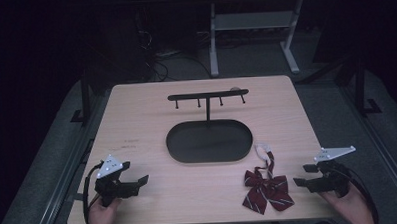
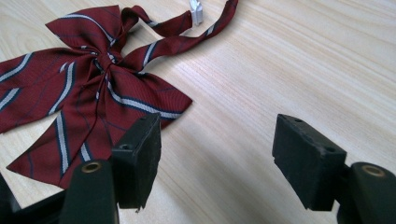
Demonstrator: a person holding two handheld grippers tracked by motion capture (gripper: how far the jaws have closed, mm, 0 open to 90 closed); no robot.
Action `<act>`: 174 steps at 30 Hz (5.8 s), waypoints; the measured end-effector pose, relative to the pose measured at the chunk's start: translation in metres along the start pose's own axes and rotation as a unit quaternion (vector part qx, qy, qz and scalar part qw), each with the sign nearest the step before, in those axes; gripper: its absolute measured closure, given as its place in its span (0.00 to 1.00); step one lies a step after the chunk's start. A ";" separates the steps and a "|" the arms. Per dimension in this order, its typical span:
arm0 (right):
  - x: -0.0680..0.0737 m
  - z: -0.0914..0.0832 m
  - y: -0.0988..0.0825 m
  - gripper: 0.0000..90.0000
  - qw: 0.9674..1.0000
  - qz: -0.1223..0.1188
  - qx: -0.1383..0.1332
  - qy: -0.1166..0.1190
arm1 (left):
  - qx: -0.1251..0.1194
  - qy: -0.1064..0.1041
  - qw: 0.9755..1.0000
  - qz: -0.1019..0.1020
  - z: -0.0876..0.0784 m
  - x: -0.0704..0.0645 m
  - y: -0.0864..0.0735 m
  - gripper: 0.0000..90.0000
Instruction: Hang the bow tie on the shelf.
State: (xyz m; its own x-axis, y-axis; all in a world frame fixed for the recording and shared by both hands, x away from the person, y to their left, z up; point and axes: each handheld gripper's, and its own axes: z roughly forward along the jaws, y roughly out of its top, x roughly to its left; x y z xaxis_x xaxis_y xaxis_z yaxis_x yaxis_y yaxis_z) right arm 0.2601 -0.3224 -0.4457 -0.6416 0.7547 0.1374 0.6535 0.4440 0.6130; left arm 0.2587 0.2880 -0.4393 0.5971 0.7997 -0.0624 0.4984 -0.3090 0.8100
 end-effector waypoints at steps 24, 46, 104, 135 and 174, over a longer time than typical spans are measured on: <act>0.015 0.002 0.016 0.36 1.000 -0.031 0.003 0.002 | -0.004 -0.002 1.000 0.004 -0.001 -0.003 0.001 0.14; 0.023 0.010 0.060 0.41 0.995 -0.086 0.034 0.023 | -0.008 0.001 1.000 0.004 -0.003 -0.002 0.000 0.15; -0.007 0.086 0.122 0.77 0.979 -0.079 0.185 -0.016 | -0.009 -0.001 1.000 0.002 -0.005 -0.002 0.000 0.15; -0.002 0.070 0.124 0.96 0.980 -0.087 0.176 0.013 | -0.008 -0.001 1.000 0.002 -0.004 -0.002 0.000 0.15; 0.052 -0.002 0.171 0.97 0.978 -0.179 0.094 0.045 | -0.007 0.000 1.000 0.005 -0.004 -0.003 0.000 0.15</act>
State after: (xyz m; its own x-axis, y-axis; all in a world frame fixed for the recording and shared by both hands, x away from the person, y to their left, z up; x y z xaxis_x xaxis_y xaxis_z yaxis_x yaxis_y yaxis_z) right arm 0.3375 -0.2080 -0.3325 -0.8703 0.4923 0.0127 0.4369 0.7600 0.4811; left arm 0.2547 0.2878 -0.4367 0.6027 0.7961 -0.0546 0.4838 -0.3101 0.8184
